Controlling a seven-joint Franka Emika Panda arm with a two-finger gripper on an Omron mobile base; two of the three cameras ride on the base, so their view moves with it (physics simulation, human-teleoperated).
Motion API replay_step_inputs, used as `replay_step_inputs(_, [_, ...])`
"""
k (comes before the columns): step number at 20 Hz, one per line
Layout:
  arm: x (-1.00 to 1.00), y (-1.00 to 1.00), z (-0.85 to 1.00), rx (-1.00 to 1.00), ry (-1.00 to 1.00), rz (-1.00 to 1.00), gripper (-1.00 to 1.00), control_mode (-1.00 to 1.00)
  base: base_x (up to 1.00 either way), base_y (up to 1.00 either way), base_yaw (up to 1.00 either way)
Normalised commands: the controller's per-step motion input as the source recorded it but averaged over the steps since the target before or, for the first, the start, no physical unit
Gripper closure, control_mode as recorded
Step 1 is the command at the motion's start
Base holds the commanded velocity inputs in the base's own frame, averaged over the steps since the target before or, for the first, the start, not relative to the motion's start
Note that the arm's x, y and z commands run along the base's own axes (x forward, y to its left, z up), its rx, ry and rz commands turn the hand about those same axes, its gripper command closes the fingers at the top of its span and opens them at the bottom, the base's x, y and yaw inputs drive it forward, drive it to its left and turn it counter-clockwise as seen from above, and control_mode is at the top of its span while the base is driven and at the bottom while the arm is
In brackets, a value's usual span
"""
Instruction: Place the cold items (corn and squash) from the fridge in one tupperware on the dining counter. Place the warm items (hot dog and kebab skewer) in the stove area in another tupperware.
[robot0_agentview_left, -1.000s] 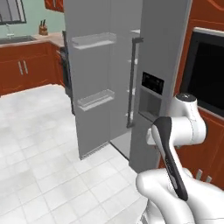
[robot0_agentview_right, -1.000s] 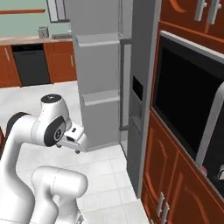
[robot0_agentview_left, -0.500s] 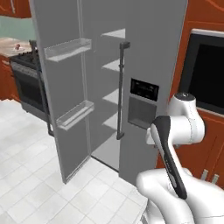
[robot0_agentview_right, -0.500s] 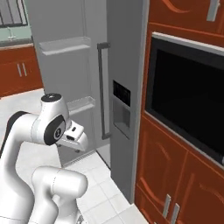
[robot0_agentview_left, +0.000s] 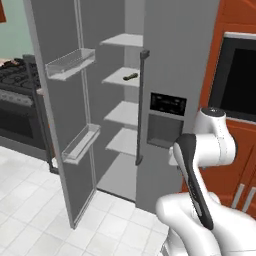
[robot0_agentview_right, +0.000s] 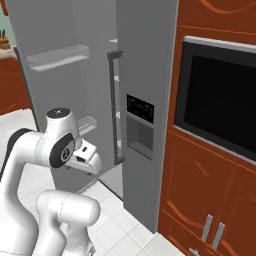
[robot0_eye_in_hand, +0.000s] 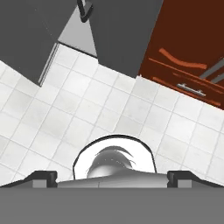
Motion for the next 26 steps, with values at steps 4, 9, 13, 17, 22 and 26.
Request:
replay_step_inputs(4, [0.0, 0.0, 0.0, 0.0, 0.0, 0.0, -1.0, 1.0, 0.29, 0.97, -0.3])
replay_step_inputs(9, [0.0, 0.0, 0.0, 0.0, 0.0, 0.0, -1.0, 1.0, 0.2, 0.99, -0.32])
replay_step_inputs(13, [0.0, 0.0, 0.0, 0.0, 0.0, 0.0, -1.0, 1.0, 0.16, 0.68, -0.24])
replay_step_inputs(17, [0.0, 0.0, 0.0, 0.0, 0.0, 0.0, -1.0, 1.0, 0.21, 0.47, -0.24])
replay_step_inputs(22, [0.0, 0.0, 0.0, 0.0, 0.0, 0.0, -1.0, 1.0, 0.12, 0.08, -0.09])
replay_step_inputs(26, [0.0, 0.0, 0.0, 0.0, 0.0, 0.0, -1.0, 1.0, 0.44, 0.0, 0.0])
